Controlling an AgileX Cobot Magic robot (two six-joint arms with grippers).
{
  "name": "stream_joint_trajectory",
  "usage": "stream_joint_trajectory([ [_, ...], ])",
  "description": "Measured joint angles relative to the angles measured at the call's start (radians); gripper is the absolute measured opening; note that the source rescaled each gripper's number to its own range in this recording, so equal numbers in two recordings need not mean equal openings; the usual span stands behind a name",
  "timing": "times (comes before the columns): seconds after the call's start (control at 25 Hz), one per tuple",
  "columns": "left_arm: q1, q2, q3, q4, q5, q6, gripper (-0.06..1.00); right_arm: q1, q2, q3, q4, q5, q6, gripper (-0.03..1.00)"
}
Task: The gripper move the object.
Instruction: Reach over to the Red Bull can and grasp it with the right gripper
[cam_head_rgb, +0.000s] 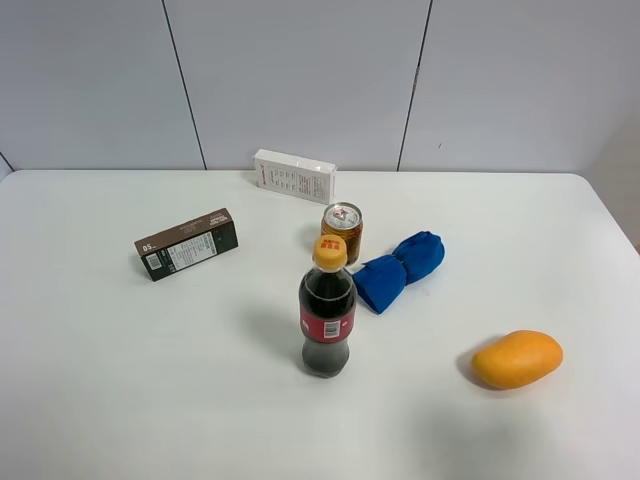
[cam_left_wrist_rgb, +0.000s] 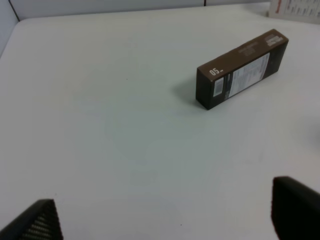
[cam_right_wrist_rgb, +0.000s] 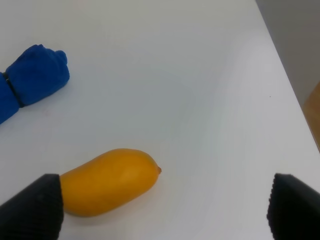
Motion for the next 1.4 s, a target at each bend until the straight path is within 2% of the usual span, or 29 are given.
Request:
stream_joint_trajectory([
  [0.32, 0.000, 0.000, 0.000, 0.000, 0.000, 0.000, 1.00, 0.000, 0.000, 0.000, 0.000, 0.000, -0.001, 0.47],
  [0.56, 0.000, 0.000, 0.000, 0.000, 0.000, 0.000, 1.00, 0.000, 0.048, -0.044, 0.070, -0.032, -0.004, 0.47],
  [0.72, 0.000, 0.000, 0.000, 0.000, 0.000, 0.000, 1.00, 0.000, 0.188, -0.103, 0.120, -0.077, -0.019, 0.47],
  [0.96, 0.000, 0.000, 0.000, 0.000, 0.000, 0.000, 1.00, 0.000, 0.442, -0.193, 0.134, -0.082, -0.063, 0.47],
  [1.4, 0.000, 0.000, 0.000, 0.000, 0.000, 0.000, 1.00, 0.000, 0.911, -0.444, 0.156, -0.077, -0.159, 0.47],
])
